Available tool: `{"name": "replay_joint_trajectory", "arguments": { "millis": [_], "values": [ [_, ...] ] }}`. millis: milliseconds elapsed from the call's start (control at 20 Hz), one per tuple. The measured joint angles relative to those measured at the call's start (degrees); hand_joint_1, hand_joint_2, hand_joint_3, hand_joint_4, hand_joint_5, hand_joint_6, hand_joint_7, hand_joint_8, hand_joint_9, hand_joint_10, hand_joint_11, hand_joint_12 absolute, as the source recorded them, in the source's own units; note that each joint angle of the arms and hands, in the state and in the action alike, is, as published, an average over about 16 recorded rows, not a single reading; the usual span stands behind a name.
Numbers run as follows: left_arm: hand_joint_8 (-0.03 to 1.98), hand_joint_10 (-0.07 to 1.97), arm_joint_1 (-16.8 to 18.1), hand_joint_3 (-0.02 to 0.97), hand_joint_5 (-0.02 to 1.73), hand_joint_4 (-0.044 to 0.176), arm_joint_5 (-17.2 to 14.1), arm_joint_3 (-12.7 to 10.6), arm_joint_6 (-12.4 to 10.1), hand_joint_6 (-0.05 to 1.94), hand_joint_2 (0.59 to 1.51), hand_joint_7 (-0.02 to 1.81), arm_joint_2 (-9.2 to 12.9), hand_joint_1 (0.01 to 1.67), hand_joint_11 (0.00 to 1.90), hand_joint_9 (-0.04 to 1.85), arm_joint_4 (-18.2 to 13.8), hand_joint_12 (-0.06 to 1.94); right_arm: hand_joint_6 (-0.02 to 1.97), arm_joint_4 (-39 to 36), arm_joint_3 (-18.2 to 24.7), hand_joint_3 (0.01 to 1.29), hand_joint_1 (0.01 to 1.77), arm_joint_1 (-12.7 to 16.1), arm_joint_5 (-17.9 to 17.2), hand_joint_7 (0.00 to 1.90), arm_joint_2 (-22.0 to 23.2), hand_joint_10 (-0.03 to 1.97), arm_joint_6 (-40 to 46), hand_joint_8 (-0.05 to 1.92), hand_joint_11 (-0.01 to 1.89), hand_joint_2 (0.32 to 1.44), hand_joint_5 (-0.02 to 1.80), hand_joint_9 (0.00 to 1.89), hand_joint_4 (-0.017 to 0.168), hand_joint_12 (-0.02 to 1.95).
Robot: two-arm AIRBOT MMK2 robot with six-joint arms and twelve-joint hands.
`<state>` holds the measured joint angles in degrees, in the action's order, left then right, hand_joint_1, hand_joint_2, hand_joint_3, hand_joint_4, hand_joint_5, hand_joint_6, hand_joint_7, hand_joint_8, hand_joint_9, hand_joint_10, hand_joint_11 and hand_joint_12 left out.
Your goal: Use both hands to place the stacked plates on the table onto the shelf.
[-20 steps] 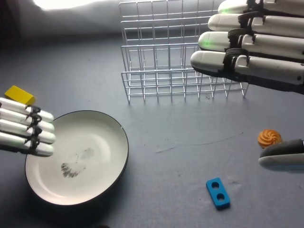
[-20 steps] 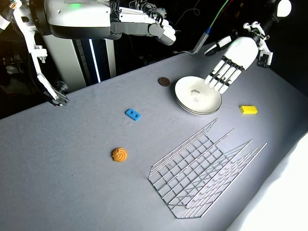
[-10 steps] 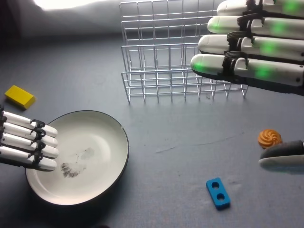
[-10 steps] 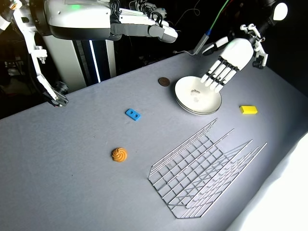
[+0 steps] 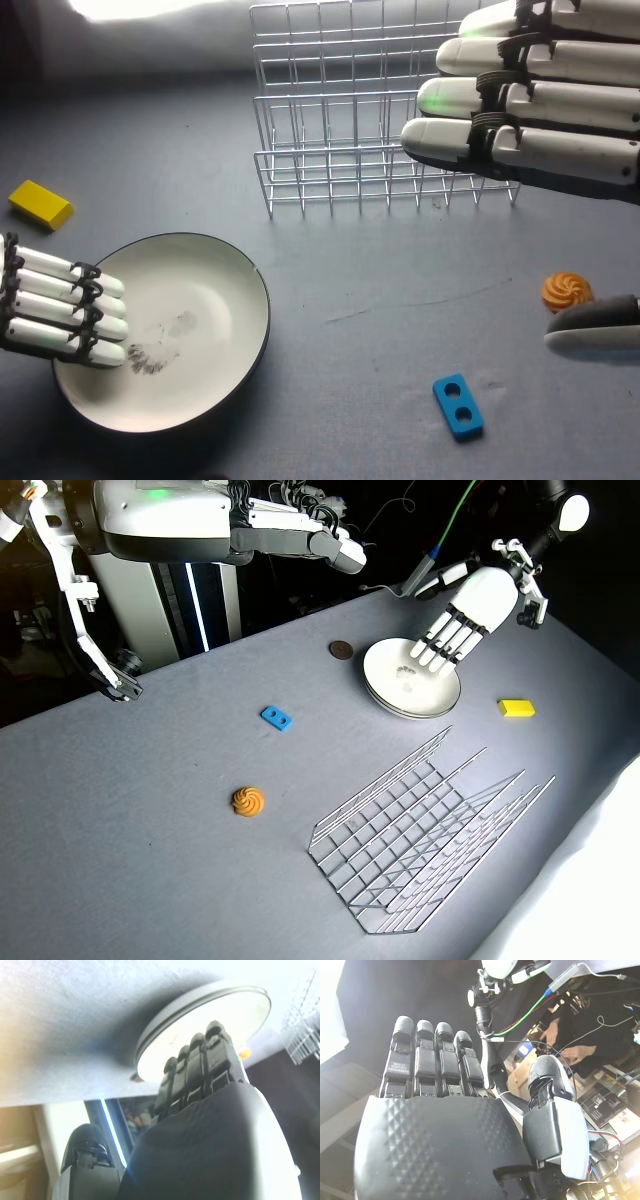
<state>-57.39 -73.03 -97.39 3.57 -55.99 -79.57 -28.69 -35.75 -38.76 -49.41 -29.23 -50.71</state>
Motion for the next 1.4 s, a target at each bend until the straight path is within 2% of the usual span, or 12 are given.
{"name": "replay_joint_trajectory", "arguments": {
  "millis": [550,900,1150,1400],
  "values": [
    [-0.01,0.0,-1.8,0.018,0.02,-0.003,2.2,0.0,1.0,0.01,1.118,0.02,-0.7,0.02,0.02,0.01,0.4,-0.01,0.02,-0.6,0.0,0.01,0.02,0.0,0.3,0.19,0.0,0.02,-0.6,0.01,0.01,1.22,0.15,0.16,0.003,0.42],
    [-0.01,0.0,-2.1,0.018,0.02,-0.002,3.1,0.2,1.2,0.01,1.119,0.01,-1.1,0.02,0.02,0.01,0.8,-0.02,0.02,-0.8,-0.2,0.01,0.02,0.2,2.2,0.2,-1.0,0.02,-3.0,0.01,0.01,1.21,0.15,0.17,0.003,0.42],
    [-0.01,-0.01,-1.4,0.018,0.02,-0.001,4.1,1.2,1.0,0.0,1.12,0.0,-1.2,0.02,0.02,0.01,0.7,-0.02,0.02,-0.7,-1.7,0.01,0.02,0.7,4.4,0.2,-4.4,0.02,-5.7,0.01,0.01,1.21,0.16,0.19,0.003,0.45],
    [-0.01,-0.01,0.2,0.018,0.01,0.0,5.7,2.9,0.2,0.0,1.121,-0.01,-1.5,0.02,0.02,0.0,0.3,-0.02,0.02,-0.7,-5.1,0.01,0.02,1.9,7.9,0.21,-10.6,0.02,-8.9,0.01,0.01,1.21,0.16,0.2,0.003,0.48]
  ]
}}
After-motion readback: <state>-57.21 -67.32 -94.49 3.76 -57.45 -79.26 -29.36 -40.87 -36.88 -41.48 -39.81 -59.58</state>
